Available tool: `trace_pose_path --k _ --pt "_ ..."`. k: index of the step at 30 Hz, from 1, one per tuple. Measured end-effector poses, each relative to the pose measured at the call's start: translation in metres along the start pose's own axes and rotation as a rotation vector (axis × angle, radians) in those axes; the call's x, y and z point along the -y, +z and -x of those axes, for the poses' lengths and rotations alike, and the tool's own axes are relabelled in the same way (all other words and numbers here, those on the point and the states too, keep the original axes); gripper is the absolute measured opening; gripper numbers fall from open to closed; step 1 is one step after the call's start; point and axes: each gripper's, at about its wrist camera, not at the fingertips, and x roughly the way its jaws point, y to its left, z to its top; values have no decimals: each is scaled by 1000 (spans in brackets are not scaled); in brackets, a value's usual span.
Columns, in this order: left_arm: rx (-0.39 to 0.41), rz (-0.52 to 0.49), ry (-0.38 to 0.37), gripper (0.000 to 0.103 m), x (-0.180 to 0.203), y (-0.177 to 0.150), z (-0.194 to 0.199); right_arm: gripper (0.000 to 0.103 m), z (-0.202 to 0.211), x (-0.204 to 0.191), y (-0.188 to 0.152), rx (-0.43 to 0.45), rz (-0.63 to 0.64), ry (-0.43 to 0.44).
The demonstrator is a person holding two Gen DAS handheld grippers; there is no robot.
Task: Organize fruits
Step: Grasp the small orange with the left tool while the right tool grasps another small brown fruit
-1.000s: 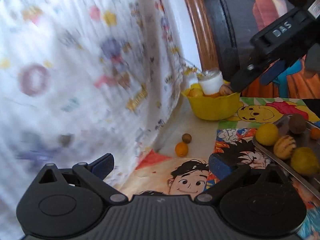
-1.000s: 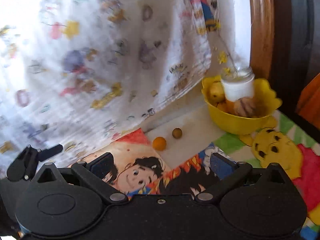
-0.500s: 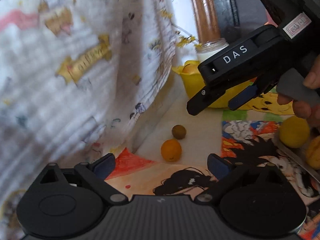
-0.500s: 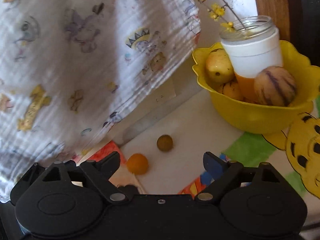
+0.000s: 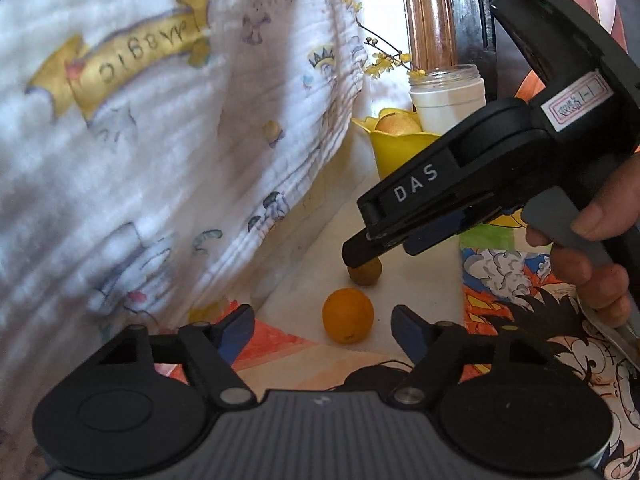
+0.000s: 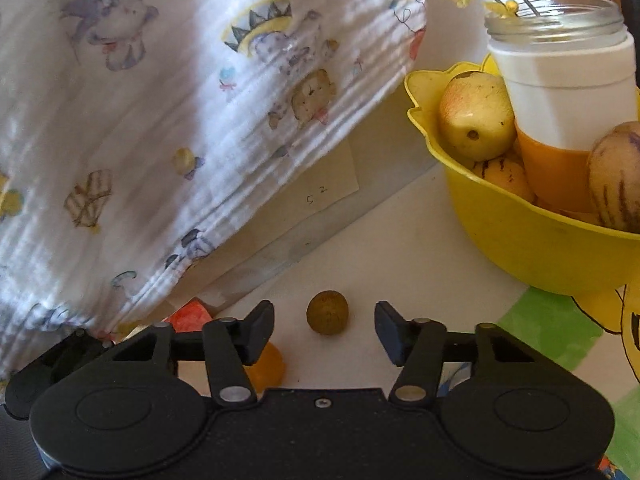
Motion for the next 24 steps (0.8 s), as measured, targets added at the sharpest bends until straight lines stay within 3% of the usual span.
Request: trace_pose_path --k 17,20,22,24 --pt "-28 22 -31 56 1 7 -18 33 -23 4 -3 -21 -11 -4" --pt "-34 17 -42 47 3 9 -20 28 -23 5 -6 -16 -12 -1" --pt "-39 21 -54 35 4 12 -23 28 -22 6 -7 -13 -13 -4" --pt "-42 29 -56 34 5 14 -25 28 -21 8 -9 -11 -17 -2"
